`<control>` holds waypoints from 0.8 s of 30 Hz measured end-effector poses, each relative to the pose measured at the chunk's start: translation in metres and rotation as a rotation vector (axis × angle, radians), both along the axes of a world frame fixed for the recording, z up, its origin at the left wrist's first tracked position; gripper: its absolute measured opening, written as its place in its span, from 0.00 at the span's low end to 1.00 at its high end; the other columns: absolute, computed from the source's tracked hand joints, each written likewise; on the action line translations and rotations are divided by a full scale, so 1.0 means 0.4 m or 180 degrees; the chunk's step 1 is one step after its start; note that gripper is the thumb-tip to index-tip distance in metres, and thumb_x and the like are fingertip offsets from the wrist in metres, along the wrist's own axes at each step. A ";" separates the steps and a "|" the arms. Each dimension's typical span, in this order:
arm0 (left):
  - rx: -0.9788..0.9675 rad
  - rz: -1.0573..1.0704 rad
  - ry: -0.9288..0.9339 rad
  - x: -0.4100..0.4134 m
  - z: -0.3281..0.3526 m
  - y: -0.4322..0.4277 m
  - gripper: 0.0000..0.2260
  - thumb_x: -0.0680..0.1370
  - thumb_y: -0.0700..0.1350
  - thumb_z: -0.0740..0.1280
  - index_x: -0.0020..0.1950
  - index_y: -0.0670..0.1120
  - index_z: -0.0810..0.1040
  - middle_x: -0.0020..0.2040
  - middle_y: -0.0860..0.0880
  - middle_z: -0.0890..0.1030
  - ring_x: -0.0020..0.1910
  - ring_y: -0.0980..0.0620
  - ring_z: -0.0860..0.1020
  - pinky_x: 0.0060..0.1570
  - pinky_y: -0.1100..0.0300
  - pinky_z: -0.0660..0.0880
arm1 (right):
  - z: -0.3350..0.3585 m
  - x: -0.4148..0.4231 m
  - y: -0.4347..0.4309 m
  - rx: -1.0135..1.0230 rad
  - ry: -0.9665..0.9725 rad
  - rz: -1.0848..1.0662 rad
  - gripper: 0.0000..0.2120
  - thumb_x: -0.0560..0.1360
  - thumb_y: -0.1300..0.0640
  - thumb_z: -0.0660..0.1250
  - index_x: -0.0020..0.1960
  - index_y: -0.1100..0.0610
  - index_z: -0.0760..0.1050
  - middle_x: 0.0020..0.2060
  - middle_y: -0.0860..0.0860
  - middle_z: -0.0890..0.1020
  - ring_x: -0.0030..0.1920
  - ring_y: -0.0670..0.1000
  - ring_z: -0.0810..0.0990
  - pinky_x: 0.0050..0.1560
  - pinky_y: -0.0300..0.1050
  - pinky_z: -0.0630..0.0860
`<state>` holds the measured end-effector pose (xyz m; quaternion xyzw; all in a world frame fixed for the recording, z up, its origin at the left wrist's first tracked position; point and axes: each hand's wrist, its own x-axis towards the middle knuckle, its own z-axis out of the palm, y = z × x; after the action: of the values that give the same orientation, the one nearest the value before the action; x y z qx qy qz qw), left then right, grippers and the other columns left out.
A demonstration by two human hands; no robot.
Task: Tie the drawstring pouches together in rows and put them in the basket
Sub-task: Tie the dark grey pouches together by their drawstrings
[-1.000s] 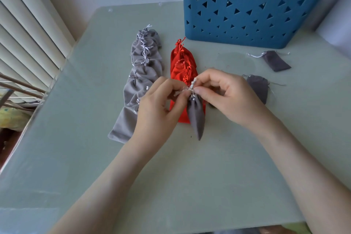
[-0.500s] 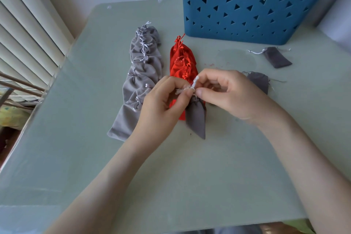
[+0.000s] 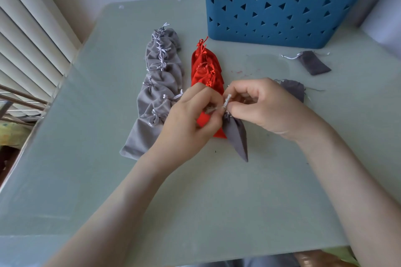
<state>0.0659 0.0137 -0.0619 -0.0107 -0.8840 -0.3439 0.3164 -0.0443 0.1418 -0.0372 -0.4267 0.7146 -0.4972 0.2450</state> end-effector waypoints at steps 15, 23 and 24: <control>-0.0845 0.0675 0.0686 0.013 -0.011 -0.006 0.07 0.78 0.37 0.62 0.45 0.36 0.78 0.48 0.51 0.71 0.45 0.48 0.71 0.52 0.67 0.64 | -0.001 0.023 -0.019 -0.0522 -0.1090 0.0107 0.09 0.79 0.67 0.60 0.44 0.57 0.74 0.35 0.52 0.80 0.35 0.46 0.77 0.39 0.35 0.75; -0.1087 0.0594 0.0732 0.018 -0.011 -0.009 0.04 0.77 0.35 0.64 0.45 0.37 0.77 0.48 0.49 0.71 0.44 0.48 0.69 0.52 0.66 0.63 | -0.004 0.022 -0.019 -0.0441 -0.0603 0.0070 0.12 0.78 0.67 0.63 0.41 0.53 0.76 0.33 0.48 0.82 0.34 0.44 0.77 0.37 0.31 0.72; -0.1109 0.0596 0.0736 0.019 -0.010 -0.008 0.04 0.77 0.35 0.64 0.45 0.36 0.78 0.48 0.49 0.71 0.44 0.48 0.69 0.52 0.66 0.63 | -0.002 0.022 -0.017 -0.0440 -0.0510 0.0062 0.12 0.77 0.68 0.63 0.41 0.53 0.76 0.32 0.46 0.82 0.34 0.42 0.77 0.36 0.30 0.71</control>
<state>0.0734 0.0107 -0.0658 -0.0224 -0.8850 -0.1517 0.4395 -0.0354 0.1349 -0.0379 -0.4084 0.6525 -0.5754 0.2763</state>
